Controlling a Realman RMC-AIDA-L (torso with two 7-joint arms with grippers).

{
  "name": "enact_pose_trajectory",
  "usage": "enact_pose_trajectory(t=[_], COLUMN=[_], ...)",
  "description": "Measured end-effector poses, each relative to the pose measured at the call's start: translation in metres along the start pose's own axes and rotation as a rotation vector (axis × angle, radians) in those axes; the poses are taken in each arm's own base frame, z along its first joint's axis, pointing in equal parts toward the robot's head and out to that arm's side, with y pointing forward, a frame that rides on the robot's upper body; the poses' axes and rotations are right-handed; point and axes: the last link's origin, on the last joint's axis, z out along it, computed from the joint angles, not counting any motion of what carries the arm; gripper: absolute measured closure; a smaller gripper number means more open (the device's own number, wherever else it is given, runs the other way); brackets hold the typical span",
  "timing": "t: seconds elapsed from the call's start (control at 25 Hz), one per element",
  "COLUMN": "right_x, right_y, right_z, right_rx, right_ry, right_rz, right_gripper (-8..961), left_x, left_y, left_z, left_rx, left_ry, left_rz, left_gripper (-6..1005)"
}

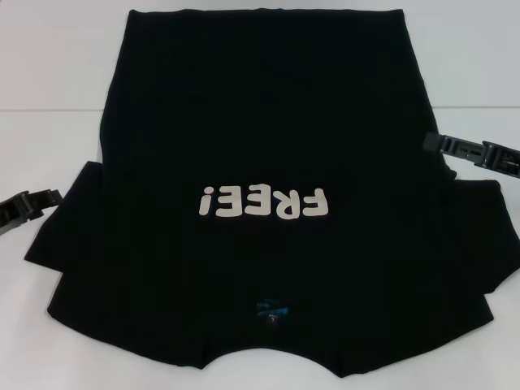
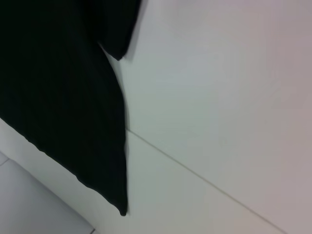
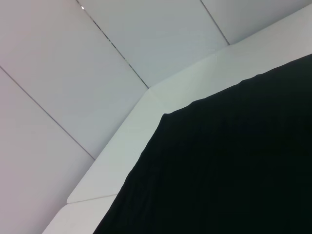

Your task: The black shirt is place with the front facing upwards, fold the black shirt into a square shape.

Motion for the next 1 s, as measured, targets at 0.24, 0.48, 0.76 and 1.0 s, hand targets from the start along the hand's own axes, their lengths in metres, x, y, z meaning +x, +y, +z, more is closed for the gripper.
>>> enact_pose_trajectory(t=[0.24, 0.48, 0.76, 1.0], right_x=[0.000, 0.000, 0.001, 0.001], right_y=[0.000, 0.000, -0.001, -0.001], right_z=[0.000, -0.001, -0.002, -0.002], right_rx=[0.000, 0.001, 0.003, 0.004], right_ry=[0.000, -0.003, -0.004, -0.006], right_rz=[0.000, 0.000, 0.003, 0.004], right_gripper=[171, 172, 174, 175], left_x=[-0.004, -0.005, -0.007, -0.010], left_y=[-0.007, -0.009, -0.009, -0.012], left_z=[-0.003, -0.001, 0.001, 0.003], left_rx=[0.024, 0.035, 0.040, 0.045], left_ry=[-0.005, -0.003, -0.004, -0.013], left_rz=[0.038, 0.053, 0.053, 0.050], left_gripper=[536, 536, 536, 535])
